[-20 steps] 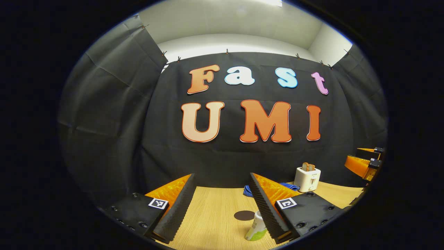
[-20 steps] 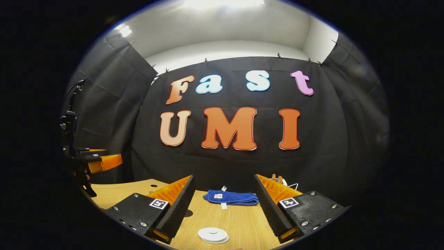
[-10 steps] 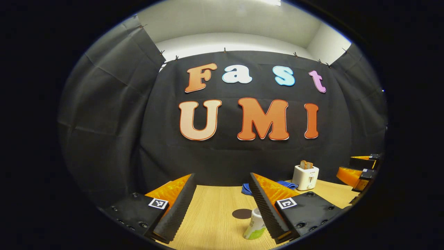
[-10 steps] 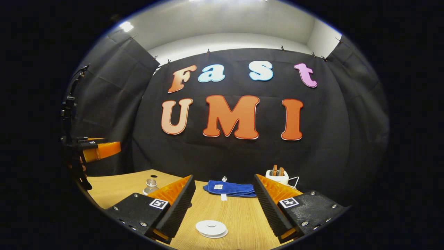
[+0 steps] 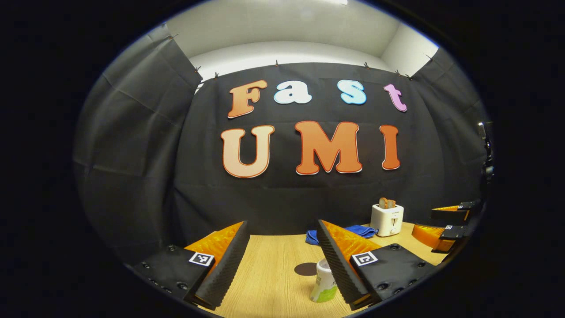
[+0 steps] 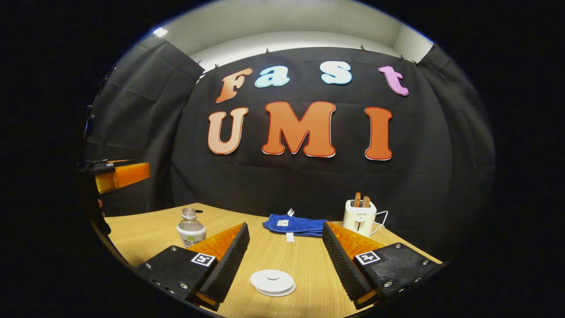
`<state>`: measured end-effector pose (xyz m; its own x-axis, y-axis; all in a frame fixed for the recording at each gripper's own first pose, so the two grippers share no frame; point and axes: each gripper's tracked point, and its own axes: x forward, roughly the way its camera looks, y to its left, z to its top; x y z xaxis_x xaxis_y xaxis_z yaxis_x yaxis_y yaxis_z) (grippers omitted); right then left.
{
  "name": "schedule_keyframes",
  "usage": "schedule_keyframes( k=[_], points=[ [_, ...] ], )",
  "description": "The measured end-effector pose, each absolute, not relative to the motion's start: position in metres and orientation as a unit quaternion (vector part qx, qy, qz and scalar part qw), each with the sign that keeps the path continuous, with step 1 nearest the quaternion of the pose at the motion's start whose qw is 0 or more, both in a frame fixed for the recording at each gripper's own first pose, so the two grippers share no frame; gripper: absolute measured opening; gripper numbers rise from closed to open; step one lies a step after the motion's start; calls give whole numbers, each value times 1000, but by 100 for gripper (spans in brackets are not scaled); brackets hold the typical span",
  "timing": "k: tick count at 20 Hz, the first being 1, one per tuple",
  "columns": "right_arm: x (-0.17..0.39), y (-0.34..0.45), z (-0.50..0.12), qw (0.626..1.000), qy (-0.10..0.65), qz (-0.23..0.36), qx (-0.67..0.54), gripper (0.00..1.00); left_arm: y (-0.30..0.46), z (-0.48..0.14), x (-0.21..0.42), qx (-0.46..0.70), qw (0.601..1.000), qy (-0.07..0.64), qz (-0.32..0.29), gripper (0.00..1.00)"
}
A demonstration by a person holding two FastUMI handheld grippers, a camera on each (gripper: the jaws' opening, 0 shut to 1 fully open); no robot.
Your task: Open the teacup lid with one hand, grasp the water bottle and pour water into the teacup with the other hand; after pouring, place the water bottle on the coaster and then close the teacup lid.
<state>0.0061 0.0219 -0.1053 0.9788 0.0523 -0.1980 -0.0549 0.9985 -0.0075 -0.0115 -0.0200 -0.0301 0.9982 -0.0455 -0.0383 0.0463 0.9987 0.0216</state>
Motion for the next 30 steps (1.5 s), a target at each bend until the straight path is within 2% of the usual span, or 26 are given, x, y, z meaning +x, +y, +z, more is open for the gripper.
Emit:
schedule_keyframes(
  k=[8, 14, 17, 18, 20, 22, 25, 27, 29, 30],
  points=[
    [11, 44, -196, 979, 193, 58, -22, 95, -23, -61, -16, 30, 998, 46, -28, 98],
    [17, 47, -228, 973, 221, 58, -41, 86, -20, -82, -14, 50, 996, 65, -22, 97],
    [21, 52, -245, 966, 245, 73, -32, 70, -21, -88, -14, 56, 996, 69, -20, 100],
    [22, 51, -248, 966, 248, 72, -31, 63, -21, -89, -15, 58, 996, 70, -20, 97],
    [24, 48, -251, 964, 254, 69, -30, 58, -21, -91, -14, 61, 995, 72, -20, 97],
    [21, 46, -257, 960, 266, 77, -37, 49, -21, -91, -13, 62, 995, 72, -22, 97],
    [20, 45, -255, 957, 271, 87, -50, 49, -18, -95, -14, 60, 995, 77, -18, 97],
    [19, 45, -257, 957, 274, 88, -48, 43, -20, -100, -14, 54, 995, 82, -20, 97],
    [19, 46, -256, 955, 276, 93, -49, 29, -19, -100, -14, 57, 995, 84, -18, 100],
    [19, 46, -255, 955, 275, 94, -49, 27, -20, -101, -13, 56, 995, 84, -19, 97]
  ],
)
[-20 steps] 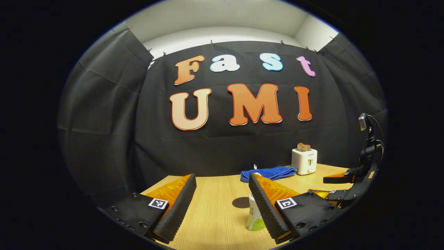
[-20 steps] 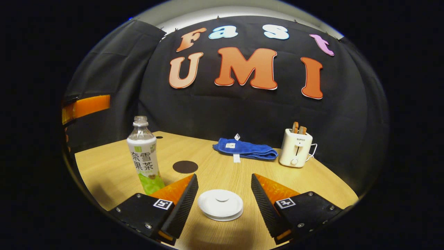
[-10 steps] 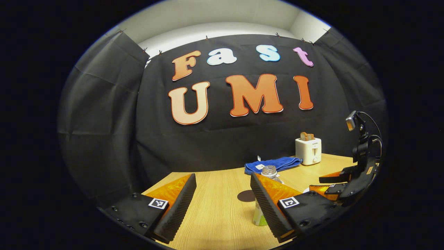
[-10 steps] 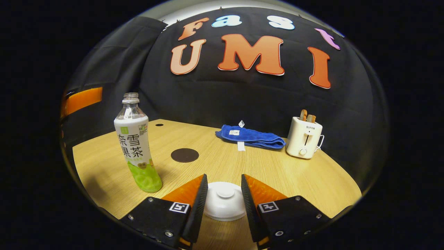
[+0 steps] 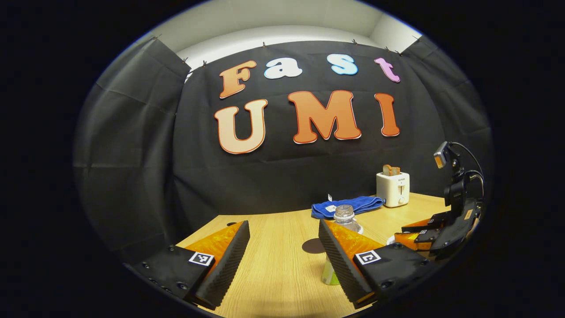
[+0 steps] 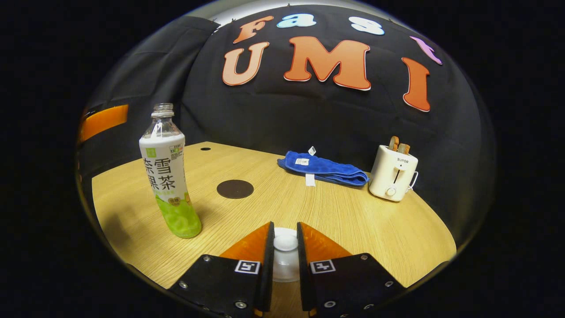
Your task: Open the teacup lid with one hand, grasp the water bottle and pour water into the teacup with the other hand; after pouring, place the water bottle on the coaster and then close the teacup lid.
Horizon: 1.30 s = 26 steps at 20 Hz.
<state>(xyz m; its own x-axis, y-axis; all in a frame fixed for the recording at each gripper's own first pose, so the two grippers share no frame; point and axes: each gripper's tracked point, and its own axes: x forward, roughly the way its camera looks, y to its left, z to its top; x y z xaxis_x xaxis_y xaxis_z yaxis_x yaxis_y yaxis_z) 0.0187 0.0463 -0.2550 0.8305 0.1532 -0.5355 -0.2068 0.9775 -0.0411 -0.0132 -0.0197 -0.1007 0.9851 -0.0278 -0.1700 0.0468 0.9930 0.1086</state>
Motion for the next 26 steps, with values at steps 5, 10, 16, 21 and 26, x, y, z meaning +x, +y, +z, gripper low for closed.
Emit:
schedule_keyframes(
  k=[5, 10, 16, 21, 26],
  points=[
    [19, 47, -254, 956, 278, 97, -18, 21, -26, -106, -16, 54, 994, 88, -24, 97],
    [21, 42, -236, 963, 255, 89, 10, 20, -37, -108, -18, 49, 994, 87, -41, 97],
    [14, 32, -206, 970, 228, 83, 15, 20, -72, -132, -28, -11, 990, 107, -95, 100],
    [7, 25, -181, 975, 207, 78, 18, 20, -95, -165, -24, -29, 983, 140, -112, 100],
    [0, 15, -162, 979, 188, 72, 17, 20, -104, -201, -10, -11, 980, 169, -101, 100]
  ],
)
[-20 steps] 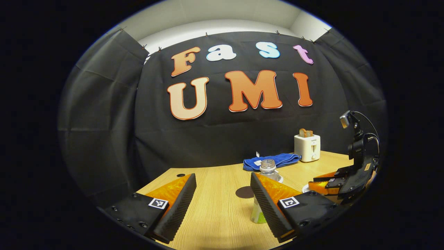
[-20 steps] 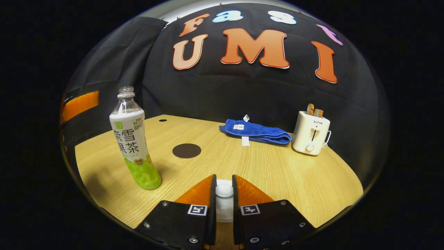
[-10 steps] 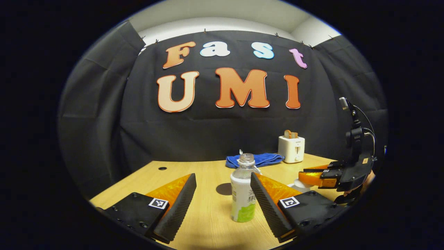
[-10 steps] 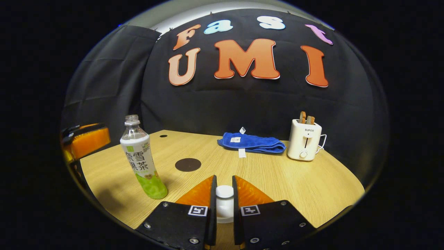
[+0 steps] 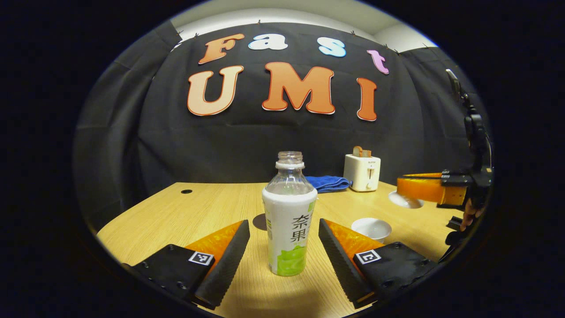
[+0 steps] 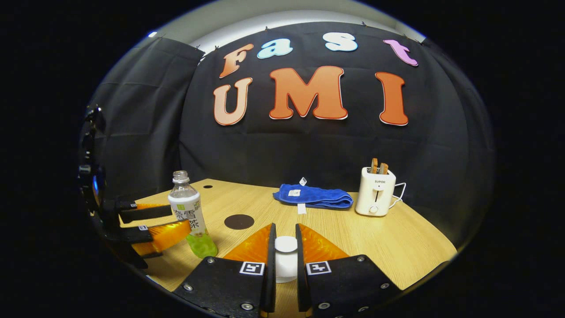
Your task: Open the teacup lid with one hand, grasp the water bottle and pour water into the teacup with the other hand; after pouring, place the water bottle on the coaster and then close the teacup lid.
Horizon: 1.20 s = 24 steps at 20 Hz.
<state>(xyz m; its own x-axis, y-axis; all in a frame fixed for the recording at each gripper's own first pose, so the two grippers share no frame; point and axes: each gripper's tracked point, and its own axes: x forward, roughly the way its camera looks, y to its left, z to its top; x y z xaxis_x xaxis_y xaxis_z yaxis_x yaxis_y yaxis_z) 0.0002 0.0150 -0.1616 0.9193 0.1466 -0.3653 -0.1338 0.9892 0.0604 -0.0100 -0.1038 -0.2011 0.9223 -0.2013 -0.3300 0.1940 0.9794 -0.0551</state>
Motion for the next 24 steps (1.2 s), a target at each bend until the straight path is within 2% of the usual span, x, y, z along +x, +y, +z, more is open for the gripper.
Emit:
schedule_keyframes(
  k=[6, 8, 14, 15, 16, 19, 20, 22, 23, 24],
  points=[
    [-6, 0, -153, 982, 179, 59, 20, 20, -116, -225, 1, -3, 976, 189, -105, 97],
    [-7, -2, -155, 981, 183, 59, 24, 20, -115, -234, 4, -22, 974, 205, -99, 80],
    [-7, -4, -156, 981, 184, 58, 28, 20, -122, -237, 10, -23, 973, 194, -123, 68],
    [-8, -5, -156, 981, 184, 58, 27, 20, -119, -236, 10, -27, 974, 189, -119, 73],
    [-8, -5, -155, 981, 183, 58, 26, 20, -120, -238, 12, -31, 974, 191, -115, 67],
    [-8, -8, -153, 982, 180, 57, 26, 20, -113, -236, 13, -10, 977, 183, -107, 67],
    [-8, -8, -151, 982, 179, 56, 26, 20, -110, -236, 14, 8, 978, 182, -102, 69],
    [-8, -13, -158, 981, 186, 51, 28, 20, -100, -238, 15, 60, 976, 186, -90, 66],
    [-9, -15, -161, 980, 189, 49, 28, 20, -98, -234, 19, 73, 977, 180, -86, 69],
    [-9, -15, -161, 980, 190, 48, 29, 20, -96, -232, 20, 88, 976, 180, -80, 66]
  ],
)
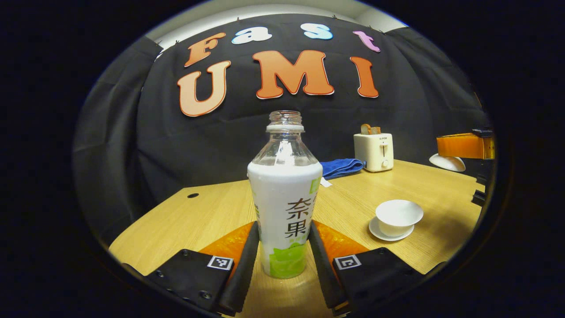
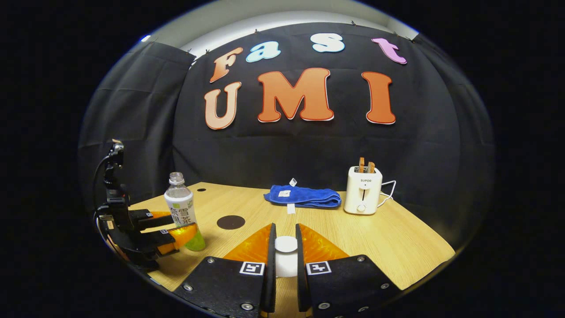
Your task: Open the teacup lid with one hand, grasp the water bottle and pour water into the teacup with the other hand; after pouring, place the water bottle on the coaster and then close the teacup lid.
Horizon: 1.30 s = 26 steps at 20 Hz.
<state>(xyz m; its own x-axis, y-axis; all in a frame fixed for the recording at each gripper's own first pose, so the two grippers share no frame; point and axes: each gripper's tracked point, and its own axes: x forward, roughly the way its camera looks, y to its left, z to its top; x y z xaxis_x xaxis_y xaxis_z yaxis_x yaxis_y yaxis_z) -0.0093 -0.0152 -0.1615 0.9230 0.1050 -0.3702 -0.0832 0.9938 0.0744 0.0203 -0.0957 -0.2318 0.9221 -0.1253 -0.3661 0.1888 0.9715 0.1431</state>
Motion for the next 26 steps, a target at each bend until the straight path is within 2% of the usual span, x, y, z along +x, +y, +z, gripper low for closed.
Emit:
schedule_keyframes(
  k=[4, 11, 13, 17, 18, 19, 20, 21, 24, 26],
  points=[
    [-9, -21, -157, 981, 186, 45, 21, 20, -79, -236, 22, 175, 966, 179, -67, 69],
    [-15, -42, -156, 982, 183, 28, 18, 20, -79, -238, 23, 325, 927, 170, -77, 66],
    [-17, -48, -157, 983, 183, 23, 19, 20, -86, -238, 24, 374, 909, 161, -85, 70],
    [-19, -56, -157, 983, 181, 18, 20, 20, -97, -240, 22, 445, 876, 149, -107, 66],
    [-21, -58, -157, 983, 180, 19, 15, 20, -99, -242, 21, 463, 866, 149, -113, 69],
    [-21, -61, -157, 983, 180, 19, 11, 20, -102, -242, 19, 486, 853, 146, -123, 66],
    [-22, -62, -157, 984, 180, 18, 9, 20, -104, -241, 20, 501, 844, 143, -129, 69],
    [-23, -63, -156, 984, 179, 18, 8, 20, -104, -242, 21, 512, 836, 143, -133, 66],
    [-25, -64, -157, 984, 177, 20, 7, 20, -107, -238, 21, 549, 812, 139, -144, 69],
    [-27, -67, -158, 984, 176, 19, 7, 20, -110, -233, 23, 586, 785, 122, -157, 66]
  ],
)
